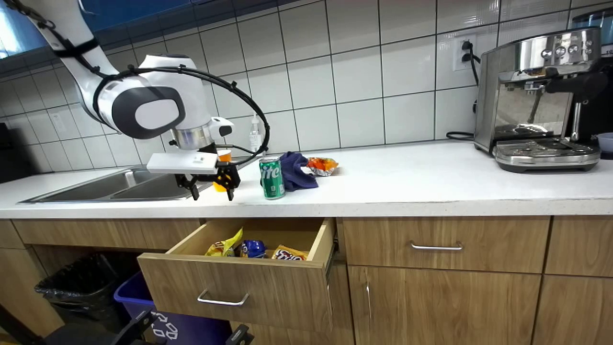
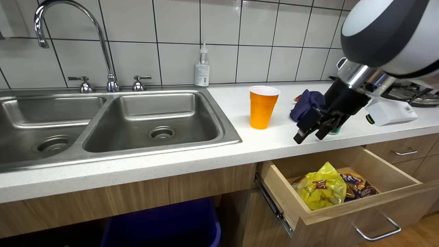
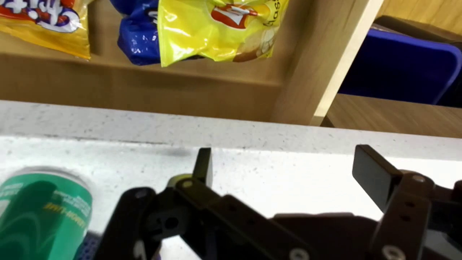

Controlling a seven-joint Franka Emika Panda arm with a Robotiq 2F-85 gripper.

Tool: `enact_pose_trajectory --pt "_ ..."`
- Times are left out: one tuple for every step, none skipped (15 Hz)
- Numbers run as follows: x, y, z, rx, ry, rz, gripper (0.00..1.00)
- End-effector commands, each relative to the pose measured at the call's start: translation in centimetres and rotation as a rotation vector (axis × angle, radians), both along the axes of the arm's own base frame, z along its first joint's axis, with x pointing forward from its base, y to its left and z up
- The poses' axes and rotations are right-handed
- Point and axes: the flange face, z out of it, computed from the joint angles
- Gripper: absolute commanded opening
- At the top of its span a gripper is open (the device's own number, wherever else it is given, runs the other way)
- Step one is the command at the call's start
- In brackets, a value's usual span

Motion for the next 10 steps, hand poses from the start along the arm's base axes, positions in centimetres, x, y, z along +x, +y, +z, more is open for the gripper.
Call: enact_pose_trajectory --pt "-0.3 -0.8 2.3 0.024 -0.026 0.007 1.0" --pt "-0.2 -1.2 2.7 0.019 -0.036 -0.005 1.0" --pt "0.1 -1.5 3.0 0.012 -0.047 -0.016 1.0" --pt "0.2 -1.9 3.3 0.009 -0.056 -0.025 1.0" --pt "0.5 -2.3 3.6 0.005 -0.066 -0.034 1.0" --pt "0.7 -2.7 3.9 0.001 -0.076 -0.04 1.0" --pt "0.9 -3.0 4.2 -0.001 -0.082 -0.045 1.0" --pt "1.1 -3.3 4.6 -0.003 -0.089 -0.047 1.0" --pt "1.3 -3.5 4.9 -0.004 -0.095 -0.047 1.0" --pt "1.4 -3.7 5.3 -0.002 -0.1 -0.047 1.0"
